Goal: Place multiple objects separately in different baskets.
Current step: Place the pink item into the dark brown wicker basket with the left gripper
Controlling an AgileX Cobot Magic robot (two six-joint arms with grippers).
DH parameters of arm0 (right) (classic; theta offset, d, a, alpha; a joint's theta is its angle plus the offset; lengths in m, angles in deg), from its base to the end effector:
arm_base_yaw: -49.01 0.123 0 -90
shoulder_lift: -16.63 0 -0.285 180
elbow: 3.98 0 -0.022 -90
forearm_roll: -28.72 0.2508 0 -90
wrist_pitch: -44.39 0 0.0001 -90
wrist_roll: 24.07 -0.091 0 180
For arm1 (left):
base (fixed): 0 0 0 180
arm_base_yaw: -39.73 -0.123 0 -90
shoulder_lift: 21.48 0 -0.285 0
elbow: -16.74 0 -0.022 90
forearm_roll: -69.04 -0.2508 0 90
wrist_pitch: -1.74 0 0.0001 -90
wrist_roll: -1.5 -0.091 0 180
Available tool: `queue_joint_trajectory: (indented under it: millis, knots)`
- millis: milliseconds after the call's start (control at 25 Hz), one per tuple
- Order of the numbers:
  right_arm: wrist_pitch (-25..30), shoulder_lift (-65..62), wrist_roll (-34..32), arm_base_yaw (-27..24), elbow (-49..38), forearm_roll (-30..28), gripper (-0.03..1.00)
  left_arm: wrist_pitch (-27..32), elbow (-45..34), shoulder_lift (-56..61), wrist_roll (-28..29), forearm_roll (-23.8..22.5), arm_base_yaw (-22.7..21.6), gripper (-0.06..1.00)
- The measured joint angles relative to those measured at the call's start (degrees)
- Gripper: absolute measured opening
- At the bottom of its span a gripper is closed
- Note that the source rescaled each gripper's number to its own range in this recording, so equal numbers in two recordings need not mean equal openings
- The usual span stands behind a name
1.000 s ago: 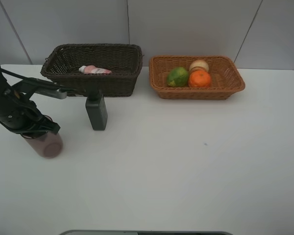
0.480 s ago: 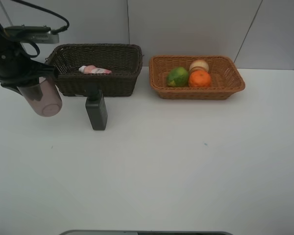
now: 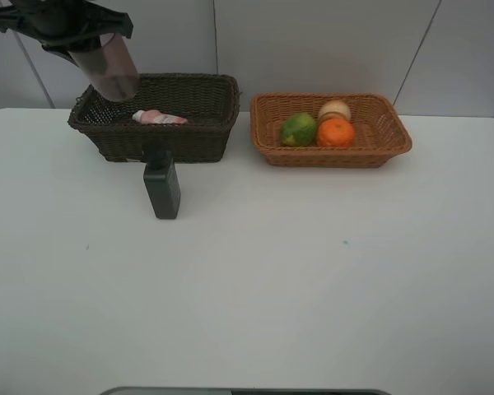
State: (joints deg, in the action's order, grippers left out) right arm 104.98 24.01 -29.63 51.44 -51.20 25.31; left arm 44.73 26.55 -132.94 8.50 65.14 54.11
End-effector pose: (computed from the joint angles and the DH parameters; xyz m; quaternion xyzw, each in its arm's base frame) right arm -0.0085 -0.0051 0.2841 0.0246 0.8436 0.0077 0.5364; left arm 0.3953 -0.0970 0.2850 0.0779 0.9492 -0.0272 0.3038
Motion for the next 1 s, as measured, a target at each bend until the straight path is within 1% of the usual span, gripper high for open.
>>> queue_joint_trajectory:
  millis: [200, 320, 600, 840, 1000]
  knots:
    - [0.0, 0.0, 0.0, 0.0, 0.0, 0.0, 0.83, -11.3, 1.6, -5.0, 0.1, -0.7, 3.1, 0.00]
    - [0.0, 0.0, 0.0, 0.0, 0.0, 0.0, 0.83, -15.6, 1.7, -8.3, 0.1, -0.8, 4.3, 0.00]
    - [0.0, 0.0, 0.0, 0.0, 0.0, 0.0, 0.83, -20.9, 1.7, -15.7, 0.4, -0.9, 4.5, 0.00]
    - [0.0, 0.0, 0.0, 0.0, 0.0, 0.0, 0.83, -25.9, 1.7, -19.3, 0.5, -0.5, 4.5, 0.00]
    - [0.0, 0.0, 0.0, 0.0, 0.0, 0.0, 0.83, -26.9, 1.7, -20.2, 0.5, -0.4, 4.5, 0.00]
